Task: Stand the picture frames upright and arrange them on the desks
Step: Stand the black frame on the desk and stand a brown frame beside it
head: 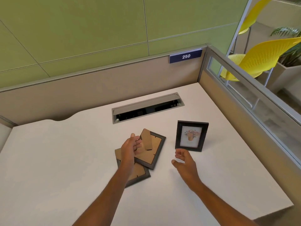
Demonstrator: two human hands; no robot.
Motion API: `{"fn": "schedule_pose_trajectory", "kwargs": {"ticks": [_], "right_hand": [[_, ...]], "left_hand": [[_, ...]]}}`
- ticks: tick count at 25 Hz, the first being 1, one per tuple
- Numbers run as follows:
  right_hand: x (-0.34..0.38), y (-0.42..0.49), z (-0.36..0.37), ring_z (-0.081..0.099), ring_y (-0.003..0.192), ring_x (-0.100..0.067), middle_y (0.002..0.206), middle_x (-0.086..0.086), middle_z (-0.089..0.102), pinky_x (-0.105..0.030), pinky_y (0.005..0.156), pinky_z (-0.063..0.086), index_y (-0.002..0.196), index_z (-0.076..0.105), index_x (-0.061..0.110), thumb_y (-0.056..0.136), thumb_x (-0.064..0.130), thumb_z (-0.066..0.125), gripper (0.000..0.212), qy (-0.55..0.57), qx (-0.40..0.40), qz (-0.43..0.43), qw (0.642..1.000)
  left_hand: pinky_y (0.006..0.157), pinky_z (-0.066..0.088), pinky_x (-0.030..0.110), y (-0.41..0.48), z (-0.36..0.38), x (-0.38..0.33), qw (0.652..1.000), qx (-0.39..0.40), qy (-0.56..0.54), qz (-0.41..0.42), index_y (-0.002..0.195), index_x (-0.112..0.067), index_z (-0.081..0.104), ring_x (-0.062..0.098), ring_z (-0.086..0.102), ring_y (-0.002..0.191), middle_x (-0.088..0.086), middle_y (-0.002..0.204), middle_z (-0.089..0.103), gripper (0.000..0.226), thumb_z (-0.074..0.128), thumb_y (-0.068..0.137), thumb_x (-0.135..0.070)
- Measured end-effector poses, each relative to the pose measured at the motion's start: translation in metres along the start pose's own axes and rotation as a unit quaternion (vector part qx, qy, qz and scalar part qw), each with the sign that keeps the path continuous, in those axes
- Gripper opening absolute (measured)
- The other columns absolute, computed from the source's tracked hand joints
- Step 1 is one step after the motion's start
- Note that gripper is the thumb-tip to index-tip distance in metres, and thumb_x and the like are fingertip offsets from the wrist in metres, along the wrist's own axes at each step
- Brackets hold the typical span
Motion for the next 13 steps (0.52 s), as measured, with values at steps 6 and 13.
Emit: {"fn": "schedule_pose_trajectory", "kwargs": {"ticks": [6, 13], "right_hand": [[-0.004, 0.011, 0.059, 0.06, 0.134, -0.027, 0.149, -0.004, 0.058, -0.045, 0.113, 0.054, 0.149, 0.053, 0.02, 0.097, 0.01, 0.078, 0.059, 0.122, 0.093, 0.133, 0.979], [-0.006, 0.017, 0.08, 0.059, 0.136, -0.031, 0.152, -0.011, 0.058, -0.05, 0.116, 0.052, 0.153, 0.051, 0.012, 0.099, 0.003, 0.074, 0.06, 0.186, 0.055, 0.179, 0.964]], "left_hand": [[0.108, 0.052, 0.043, 0.003, -0.033, 0.011, 0.995, 0.002, 0.096, -0.02, 0.124, -0.024, 0.075, 0.023, 0.066, 0.128, -0.001, 0.133, 0.073, 0.034, 0.059, 0.109, -0.05], [0.113, 0.049, 0.042, 0.005, -0.035, 0.016, 0.987, 0.04, 0.15, -0.043, 0.114, -0.039, 0.074, 0.019, 0.064, 0.128, -0.011, 0.127, 0.074, 0.017, 0.067, 0.103, -0.049]]}}
Point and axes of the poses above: each hand's wrist, its own y-axis towards the middle knuckle, its own z-axis out of the palm, x = y × z, the point moved 5 cm from there along y, towards the middle knuckle
